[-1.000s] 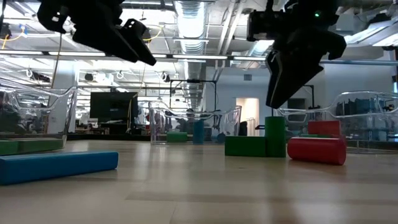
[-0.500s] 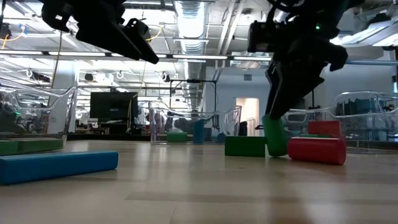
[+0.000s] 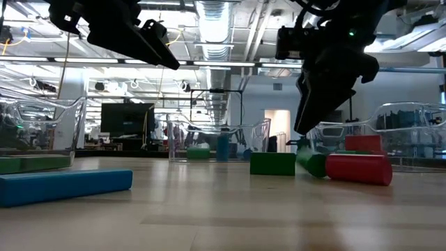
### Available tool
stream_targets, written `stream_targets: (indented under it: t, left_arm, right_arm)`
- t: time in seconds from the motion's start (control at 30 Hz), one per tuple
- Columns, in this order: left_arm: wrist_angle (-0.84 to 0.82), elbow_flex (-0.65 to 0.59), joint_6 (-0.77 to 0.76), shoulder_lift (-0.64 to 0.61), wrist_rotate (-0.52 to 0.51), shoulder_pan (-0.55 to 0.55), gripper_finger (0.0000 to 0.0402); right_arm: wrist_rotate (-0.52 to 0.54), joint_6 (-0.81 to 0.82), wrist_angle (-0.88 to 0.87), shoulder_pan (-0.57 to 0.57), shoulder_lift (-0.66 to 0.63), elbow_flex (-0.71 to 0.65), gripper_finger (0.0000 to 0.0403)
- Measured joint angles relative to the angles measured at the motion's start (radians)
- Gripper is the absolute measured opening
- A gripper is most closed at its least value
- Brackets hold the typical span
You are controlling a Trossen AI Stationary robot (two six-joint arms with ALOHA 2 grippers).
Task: Sort blocks by size
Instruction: Put the green cylinder block into the top transparent bin
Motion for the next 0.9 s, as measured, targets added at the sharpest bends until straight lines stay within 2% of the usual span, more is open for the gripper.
stream_targets:
  t: [0.2, 0.47, 0.7, 0.9]
  left_arm:
    - [0.000, 0.000, 0.000, 0.000, 0.000, 0.000, 0.0250]
    - [0.000, 0.000, 0.000, 0.000, 0.023, 0.000, 0.0250]
    - [0.005, 0.001, 0.001, 0.000, 0.023, 0.000, 0.0250]
    - [0.003, 0.001, 0.001, 0.000, 0.023, 0.000, 0.0250]
  right_arm:
    - [0.001, -0.056, -0.056, 0.015, 0.000, 0.000, 0.0225]
    - [0.003, -0.355, -0.039, 0.051, 0.014, 0.001, 0.0225]
    - [0.003, -0.610, -0.027, 0.046, 0.125, 0.001, 0.0225]
    - [0.003, -0.665, -0.027, 0.044, 0.177, 0.005, 0.0225]
